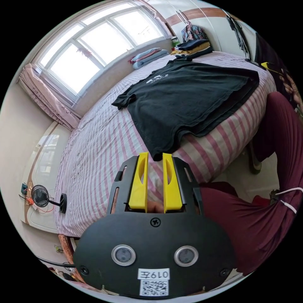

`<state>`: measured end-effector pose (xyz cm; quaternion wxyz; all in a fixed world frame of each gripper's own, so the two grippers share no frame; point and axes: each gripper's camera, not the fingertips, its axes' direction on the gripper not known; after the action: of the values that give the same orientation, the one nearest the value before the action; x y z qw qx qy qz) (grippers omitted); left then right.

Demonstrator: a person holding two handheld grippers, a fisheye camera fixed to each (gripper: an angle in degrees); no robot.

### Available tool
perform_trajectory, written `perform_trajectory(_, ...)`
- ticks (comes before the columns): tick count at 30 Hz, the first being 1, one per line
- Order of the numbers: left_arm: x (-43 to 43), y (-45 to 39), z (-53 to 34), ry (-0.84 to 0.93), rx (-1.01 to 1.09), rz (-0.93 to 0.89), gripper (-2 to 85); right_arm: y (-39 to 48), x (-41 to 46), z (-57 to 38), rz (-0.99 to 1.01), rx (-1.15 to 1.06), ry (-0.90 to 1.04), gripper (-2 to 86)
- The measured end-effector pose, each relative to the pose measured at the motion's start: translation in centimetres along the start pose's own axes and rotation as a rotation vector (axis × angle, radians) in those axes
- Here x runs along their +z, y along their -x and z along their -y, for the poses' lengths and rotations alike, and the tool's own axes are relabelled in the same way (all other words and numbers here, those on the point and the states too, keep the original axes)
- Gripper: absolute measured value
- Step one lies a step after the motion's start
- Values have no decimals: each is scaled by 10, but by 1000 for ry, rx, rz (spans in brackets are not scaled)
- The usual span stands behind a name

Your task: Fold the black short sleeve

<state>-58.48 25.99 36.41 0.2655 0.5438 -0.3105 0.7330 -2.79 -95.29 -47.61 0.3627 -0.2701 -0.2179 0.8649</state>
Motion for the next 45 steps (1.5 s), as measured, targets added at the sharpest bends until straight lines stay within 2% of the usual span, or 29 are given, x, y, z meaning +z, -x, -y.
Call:
perform_trajectory(4, -4, -14, 10, 20, 57, 77, 51, 0, 11, 0, 50, 24, -51, -7)
perform_trajectory(14, -11, -58, 32, 67, 350, 259, 13, 1, 24, -27, 177, 83, -214, -7)
perform_trajectory(20, -11, -53, 36, 66, 434, 304, 8, 6, 29, -23, 215, 94, -197, -4)
perform_trajectory(24, -20, -14, 38, 41, 305, 218, 7, 27, 33, -7, 160, 48, -118, 9)
perform_trajectory(28, -35, 34, 24, -2, 147, 129, 7, 61, 33, 25, -38, -146, 29, 64)
perform_trajectory(31, -50, 87, 1, -64, -47, 22, 6, 80, 36, 33, -176, -287, 99, 70)
perform_trajectory(36, -59, 178, -52, -182, -393, -186, 5, 87, 44, 30, -217, -339, 182, 73)
perform_trajectory(40, -58, 216, -77, -242, -541, -290, 5, 109, 59, 28, -196, -378, 254, 101)
perform_trajectory(42, -51, 237, -87, -241, -602, -356, 5, 125, 67, 25, -241, -436, 278, 114)
perform_trajectory(45, -48, 253, -94, -221, -617, -350, 4, 148, 77, 19, -358, -519, 292, 115)
